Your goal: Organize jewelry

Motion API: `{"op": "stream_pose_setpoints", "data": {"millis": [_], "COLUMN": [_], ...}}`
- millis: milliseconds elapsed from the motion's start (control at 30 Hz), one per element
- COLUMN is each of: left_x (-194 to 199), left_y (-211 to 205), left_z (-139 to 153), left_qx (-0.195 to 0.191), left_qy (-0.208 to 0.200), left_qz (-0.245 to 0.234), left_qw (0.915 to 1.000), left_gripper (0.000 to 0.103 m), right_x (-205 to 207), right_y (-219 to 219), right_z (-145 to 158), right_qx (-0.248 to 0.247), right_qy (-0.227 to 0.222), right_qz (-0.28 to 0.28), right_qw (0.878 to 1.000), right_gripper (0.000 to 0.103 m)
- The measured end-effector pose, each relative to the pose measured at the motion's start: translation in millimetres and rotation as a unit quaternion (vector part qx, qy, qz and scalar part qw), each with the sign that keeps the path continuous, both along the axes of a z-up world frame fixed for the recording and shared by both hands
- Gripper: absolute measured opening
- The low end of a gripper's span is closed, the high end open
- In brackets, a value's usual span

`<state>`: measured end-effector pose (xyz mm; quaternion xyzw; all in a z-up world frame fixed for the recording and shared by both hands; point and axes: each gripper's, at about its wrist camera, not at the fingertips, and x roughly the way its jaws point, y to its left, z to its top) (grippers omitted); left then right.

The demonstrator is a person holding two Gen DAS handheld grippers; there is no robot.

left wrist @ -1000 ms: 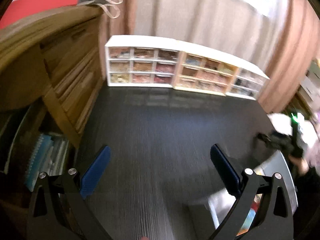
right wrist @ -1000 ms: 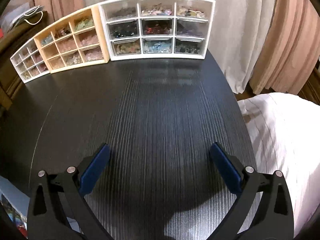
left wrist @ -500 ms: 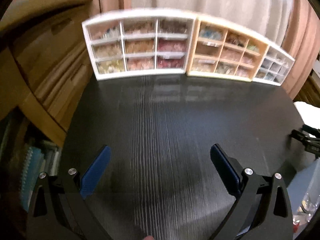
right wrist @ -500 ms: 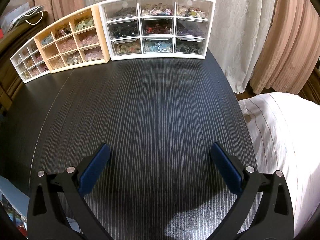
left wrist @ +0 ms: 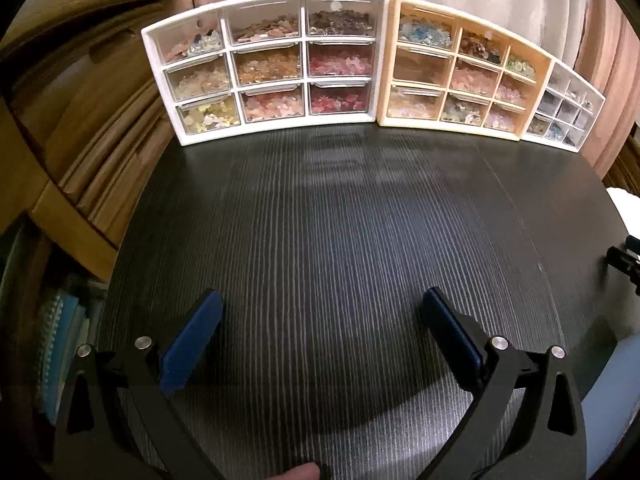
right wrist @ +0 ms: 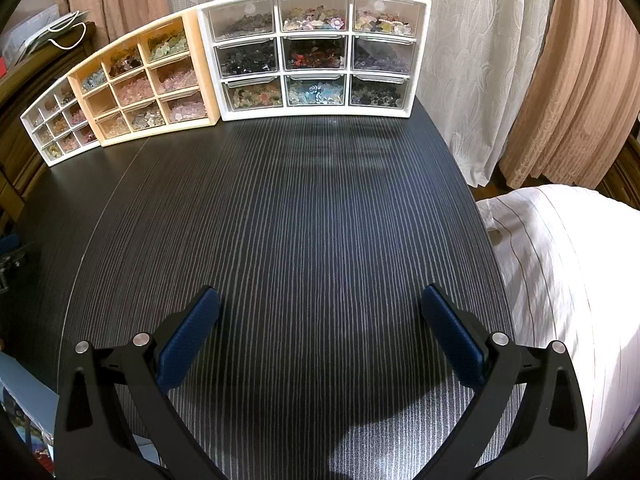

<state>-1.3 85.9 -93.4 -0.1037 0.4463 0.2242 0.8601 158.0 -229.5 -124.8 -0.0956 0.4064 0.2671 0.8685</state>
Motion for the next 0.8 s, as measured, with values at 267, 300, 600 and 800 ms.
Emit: {"op": "stream_pose_setpoints", "data": {"millis": [267,300,600,800], "left_x": [0.4,0.5,1.3,1.1], "left_y": [0.0,0.7,1.4,1.6], "left_z": [-0.1,0.0,-0.1,-0.4], "left_qx": [-0.001,-0.001,0.001,0.001], "left_qy": [-0.001,-0.001,0.001,0.000], "left_qz": [0.001,0.003,0.004,0.004], "left_qw": [1.0000,1.0000,1.0000,1.0000], "left_gripper": [0.100,0.100,0.100,0.100], "right_x": [-0.3,-0.3,0.0,-0.5], "right_y": [0.0,-0.3,0.0,0.1], "right_z": [-0.1,0.0,-0.1,-0.2], "right_qx": [0.000,0.000,0.000,0.000], "right_qy": [0.000,0.000,0.000,-0.001], "right_qz": [0.000,0.000,0.000,0.000], "right_qw": [1.000,1.000,1.000,1.000], "right_gripper": [0.097,0.097,0.097,0.097]}}
